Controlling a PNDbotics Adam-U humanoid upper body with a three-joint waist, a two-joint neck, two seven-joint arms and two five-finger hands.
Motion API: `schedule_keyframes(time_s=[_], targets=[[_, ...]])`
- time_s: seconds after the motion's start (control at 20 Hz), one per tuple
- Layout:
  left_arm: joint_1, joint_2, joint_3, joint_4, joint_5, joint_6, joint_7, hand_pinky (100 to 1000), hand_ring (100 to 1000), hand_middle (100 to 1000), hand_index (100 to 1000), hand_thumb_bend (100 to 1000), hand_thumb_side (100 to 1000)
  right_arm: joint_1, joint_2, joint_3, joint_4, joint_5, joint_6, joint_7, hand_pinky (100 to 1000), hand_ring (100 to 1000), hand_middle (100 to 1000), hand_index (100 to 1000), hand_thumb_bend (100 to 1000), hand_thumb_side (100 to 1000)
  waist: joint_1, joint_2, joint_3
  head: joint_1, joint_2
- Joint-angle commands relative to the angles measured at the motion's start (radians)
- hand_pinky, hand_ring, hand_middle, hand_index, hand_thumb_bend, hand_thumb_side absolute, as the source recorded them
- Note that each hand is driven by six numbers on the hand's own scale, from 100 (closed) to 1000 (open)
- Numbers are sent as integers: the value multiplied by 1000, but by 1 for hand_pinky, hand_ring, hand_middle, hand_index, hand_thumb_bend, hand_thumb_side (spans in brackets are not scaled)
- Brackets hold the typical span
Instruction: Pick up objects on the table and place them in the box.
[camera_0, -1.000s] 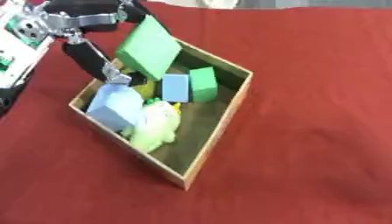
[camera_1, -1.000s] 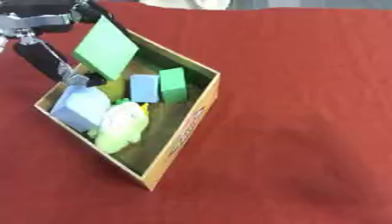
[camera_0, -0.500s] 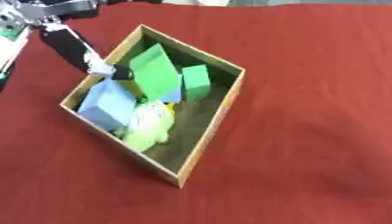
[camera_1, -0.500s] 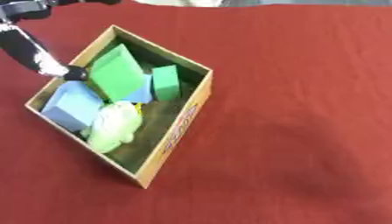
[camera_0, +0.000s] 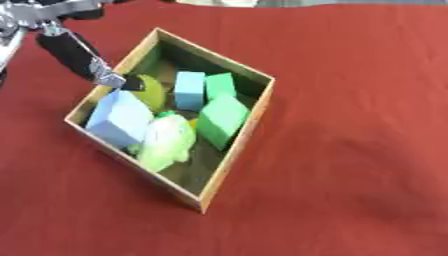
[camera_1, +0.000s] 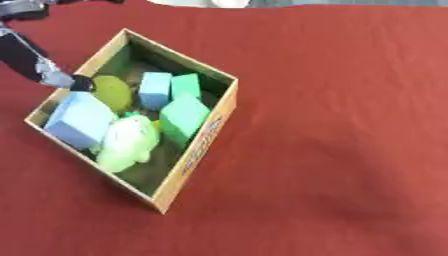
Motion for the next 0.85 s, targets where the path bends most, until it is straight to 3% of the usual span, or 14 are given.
schedule_keyframes(time_s=[0.05, 0.15, 0.4, 0.85], targets=[[2, -4, 74, -49, 40, 36, 47, 958, 928, 797, 952, 109, 640, -3, -16, -13, -15, -13, -7, -6, 996, 1000, 557, 818, 100, 470, -7, -41, 8, -32, 9], [32, -9, 124, -96, 71, 67, 79, 942, 910, 795, 941, 100, 672, -7, -21, -17, -15, -17, -20, -12, 992, 1000, 559, 819, 100, 470, -10, -43, 17, -63, 11], [139, 1, 245, -215, 145, 125, 153, 904, 872, 787, 934, 100, 651, -40, -36, -33, -15, -26, -76, -52, 978, 1000, 569, 819, 100, 470, -20, -46, 48, -137, 5], [355, -69, 438, -431, 278, 77, 286, 872, 847, 782, 937, 100, 638, -170, -79, -33, -15, -61, -202, -144, 938, 1000, 610, 824, 100, 470, -50, -53, 86, -181, -7]])
